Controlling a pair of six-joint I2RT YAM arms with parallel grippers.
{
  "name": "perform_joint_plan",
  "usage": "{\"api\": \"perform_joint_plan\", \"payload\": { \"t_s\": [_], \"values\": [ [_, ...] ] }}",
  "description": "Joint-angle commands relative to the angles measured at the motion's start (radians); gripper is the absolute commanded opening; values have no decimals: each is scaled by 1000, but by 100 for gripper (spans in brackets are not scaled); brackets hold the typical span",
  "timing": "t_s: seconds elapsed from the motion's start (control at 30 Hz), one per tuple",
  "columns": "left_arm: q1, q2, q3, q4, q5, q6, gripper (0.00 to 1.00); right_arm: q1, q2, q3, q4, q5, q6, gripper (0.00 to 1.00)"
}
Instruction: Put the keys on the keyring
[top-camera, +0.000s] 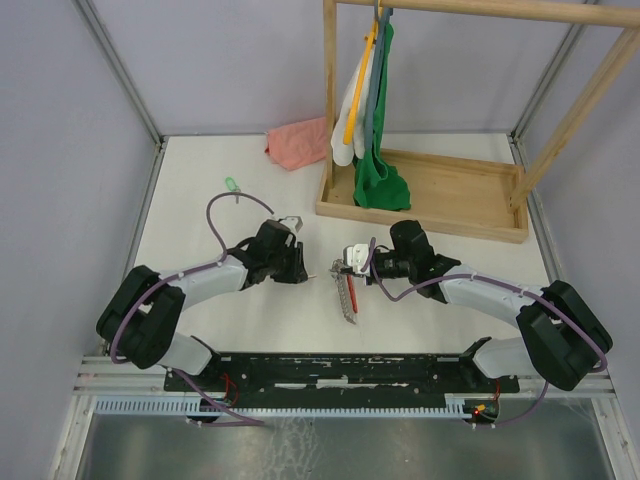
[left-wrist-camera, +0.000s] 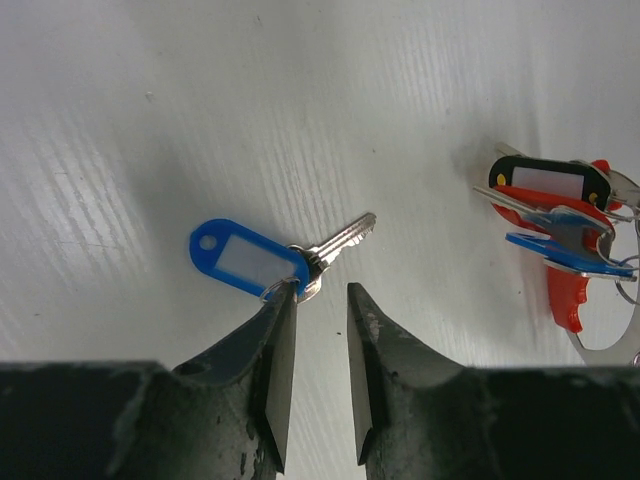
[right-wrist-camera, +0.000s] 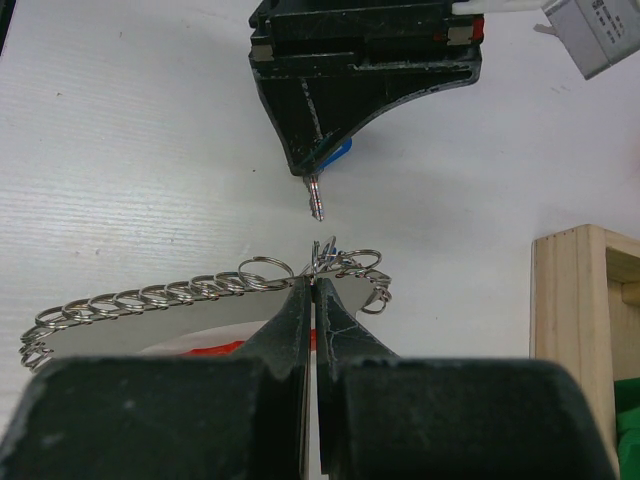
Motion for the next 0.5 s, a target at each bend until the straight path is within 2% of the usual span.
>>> {"api": "perform_joint_plan", "payload": {
  "t_s": [0.0, 0.17, 0.47],
  "values": [
    [-36, 2, 76, -84, -66, 121, 37, -4, -18, 8, 39, -22, 3, 1],
    [-71, -15, 144, -175, -97, 221, 42, -3, -19, 8, 34, -22, -1, 1],
    [-77, 57, 283, -378, -98, 545, 45, -3, -15, 9, 27, -31, -10, 1]
  ]
}}
